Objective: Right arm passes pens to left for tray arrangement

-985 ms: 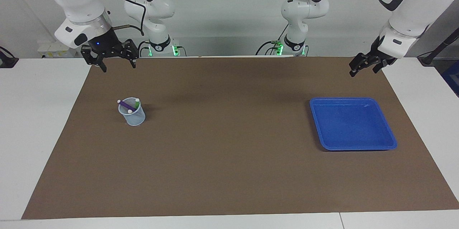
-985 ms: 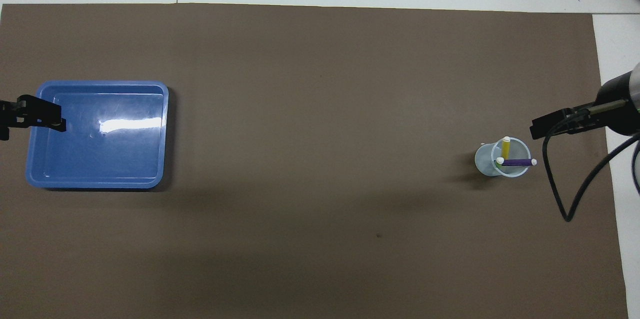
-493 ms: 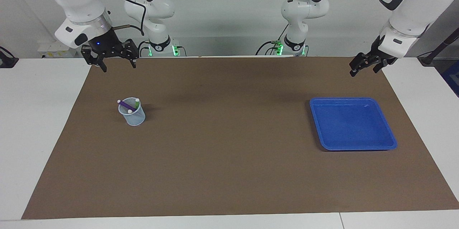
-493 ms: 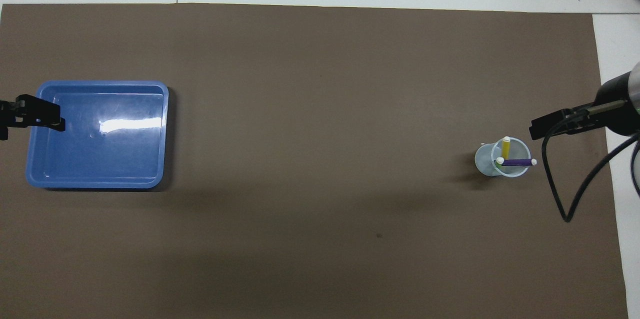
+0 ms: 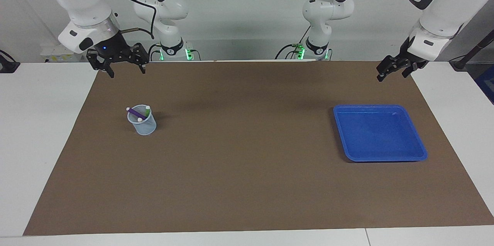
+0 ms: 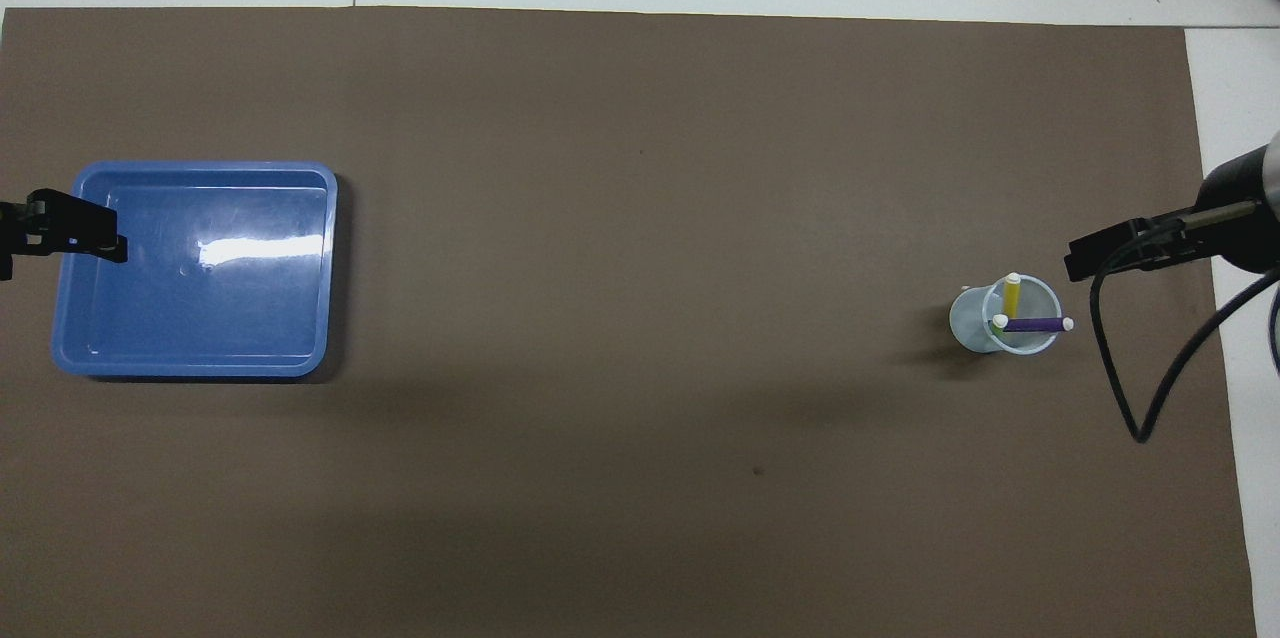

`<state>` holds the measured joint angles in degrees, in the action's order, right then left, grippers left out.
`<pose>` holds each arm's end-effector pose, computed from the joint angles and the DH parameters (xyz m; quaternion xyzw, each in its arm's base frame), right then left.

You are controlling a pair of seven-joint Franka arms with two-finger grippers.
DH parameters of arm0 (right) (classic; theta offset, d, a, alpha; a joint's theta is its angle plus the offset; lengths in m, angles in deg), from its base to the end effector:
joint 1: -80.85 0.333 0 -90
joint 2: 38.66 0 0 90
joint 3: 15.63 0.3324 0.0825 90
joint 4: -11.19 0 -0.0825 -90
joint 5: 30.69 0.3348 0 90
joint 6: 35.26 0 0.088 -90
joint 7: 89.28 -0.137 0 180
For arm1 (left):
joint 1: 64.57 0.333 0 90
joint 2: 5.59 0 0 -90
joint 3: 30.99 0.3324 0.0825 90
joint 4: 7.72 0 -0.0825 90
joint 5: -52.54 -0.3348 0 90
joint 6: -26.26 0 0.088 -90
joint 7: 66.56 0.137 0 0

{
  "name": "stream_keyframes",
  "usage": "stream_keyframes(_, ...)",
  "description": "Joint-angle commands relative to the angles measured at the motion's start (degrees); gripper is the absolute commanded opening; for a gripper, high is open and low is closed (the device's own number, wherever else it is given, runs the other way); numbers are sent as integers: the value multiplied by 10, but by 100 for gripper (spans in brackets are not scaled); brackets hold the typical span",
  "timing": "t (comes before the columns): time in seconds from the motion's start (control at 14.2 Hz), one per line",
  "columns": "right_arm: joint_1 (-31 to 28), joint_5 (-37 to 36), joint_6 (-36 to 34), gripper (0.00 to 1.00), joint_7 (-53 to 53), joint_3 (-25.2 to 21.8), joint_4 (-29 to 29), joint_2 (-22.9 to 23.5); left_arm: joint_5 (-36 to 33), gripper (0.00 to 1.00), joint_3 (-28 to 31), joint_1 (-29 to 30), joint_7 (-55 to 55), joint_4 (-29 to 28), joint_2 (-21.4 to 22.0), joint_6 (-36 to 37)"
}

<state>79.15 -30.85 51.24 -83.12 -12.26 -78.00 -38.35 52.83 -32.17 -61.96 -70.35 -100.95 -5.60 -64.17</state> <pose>0.4989 0.0141 0.6090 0.9973 0.0682 -0.0262 0.0002 0.5025 0.0119 0.5877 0.9987 0.0456 -0.0246 0.0020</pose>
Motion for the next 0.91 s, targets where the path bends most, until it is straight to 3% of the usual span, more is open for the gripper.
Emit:
stream_keyframes(0.0,-2,5,-11,100,2,8,-3,-21,-9,100,0,0,6,-25,19,-18)
stream_keyframes(0.35,10,-5,52,100,31,11,-96,-47,-9,100,0,-2,6,-25,19,-18)
stream_keyframes(0.63,11,-5,153,100,164,11,-191,-57,-9,100,0,4,2,-24,19,-19)
stream_keyframes(0.84,12,-5,182,100,220,12,-232,-56,-9,100,1,4,0,-21,20,-19)
